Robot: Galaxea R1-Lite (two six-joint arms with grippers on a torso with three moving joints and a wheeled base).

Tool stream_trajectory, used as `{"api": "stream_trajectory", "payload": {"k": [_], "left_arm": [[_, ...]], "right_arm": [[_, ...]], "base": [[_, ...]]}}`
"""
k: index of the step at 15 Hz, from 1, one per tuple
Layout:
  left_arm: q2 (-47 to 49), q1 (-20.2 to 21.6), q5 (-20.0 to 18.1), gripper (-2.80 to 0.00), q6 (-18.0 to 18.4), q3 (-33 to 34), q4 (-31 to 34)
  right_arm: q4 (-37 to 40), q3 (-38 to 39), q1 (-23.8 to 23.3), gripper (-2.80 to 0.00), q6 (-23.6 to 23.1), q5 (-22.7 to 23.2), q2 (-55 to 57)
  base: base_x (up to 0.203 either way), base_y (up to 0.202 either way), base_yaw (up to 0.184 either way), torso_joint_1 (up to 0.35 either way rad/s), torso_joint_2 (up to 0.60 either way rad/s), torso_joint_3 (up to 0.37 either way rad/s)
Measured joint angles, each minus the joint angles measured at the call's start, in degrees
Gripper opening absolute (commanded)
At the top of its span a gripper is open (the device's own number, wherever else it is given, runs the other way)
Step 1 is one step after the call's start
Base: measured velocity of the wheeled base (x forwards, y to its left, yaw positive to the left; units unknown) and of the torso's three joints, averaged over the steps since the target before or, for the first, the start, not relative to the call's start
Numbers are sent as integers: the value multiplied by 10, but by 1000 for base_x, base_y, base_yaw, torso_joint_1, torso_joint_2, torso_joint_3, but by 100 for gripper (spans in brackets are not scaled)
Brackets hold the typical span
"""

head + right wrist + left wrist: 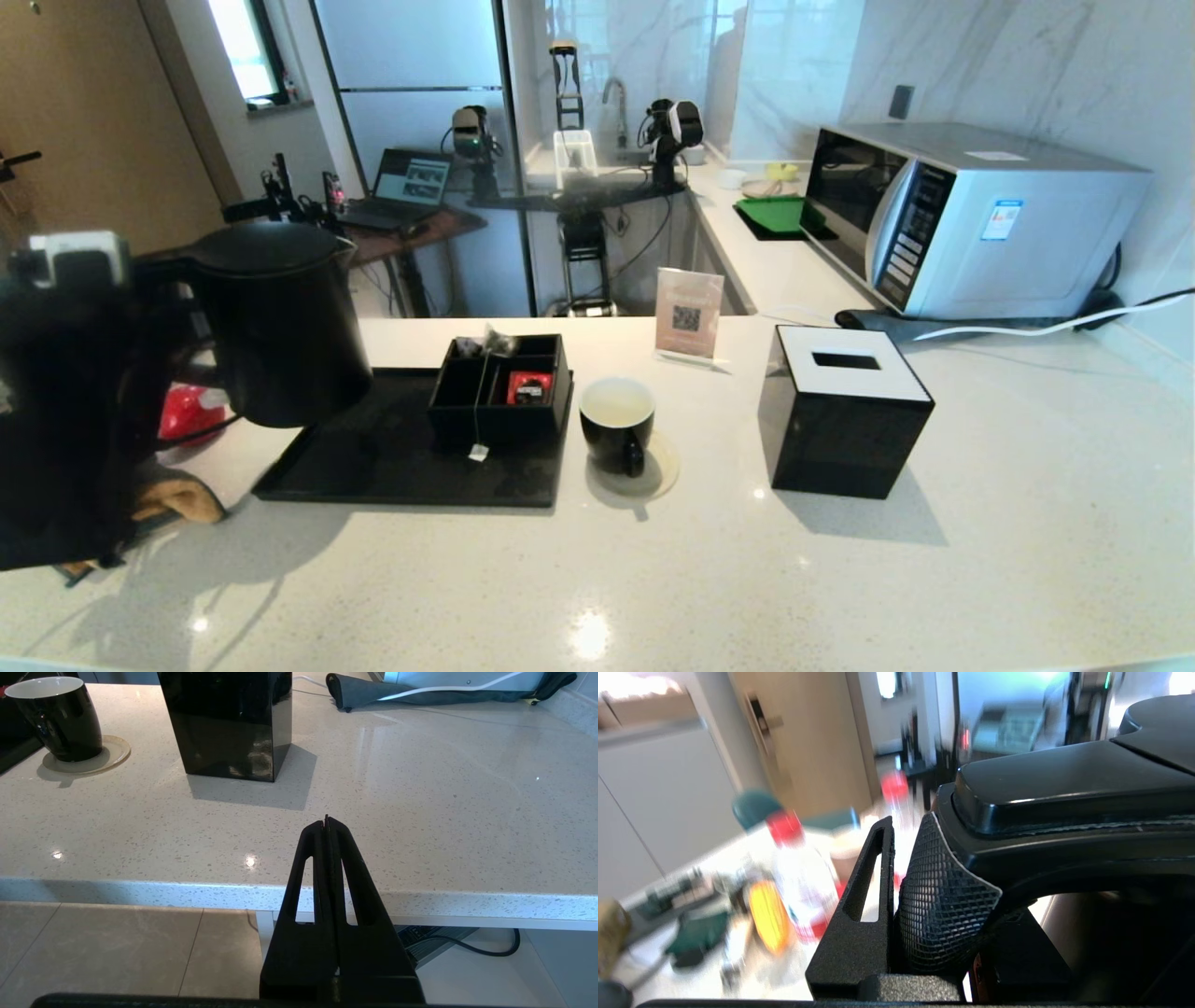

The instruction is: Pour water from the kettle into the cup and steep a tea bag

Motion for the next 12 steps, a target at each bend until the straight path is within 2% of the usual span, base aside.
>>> {"api": "stream_trajectory", "payload": {"k": [7,12], "left_arm": [[91,-19,0,-280,-37,-7,-1],[125,-34,1,-280,-40,-28,-1]], "right_arm": [[0,0,0,-280,0,0,0],[0,0,0,-280,0,0,0]], "base": [[0,0,0,0,0,0],[0,0,0,0,0,0]]}}
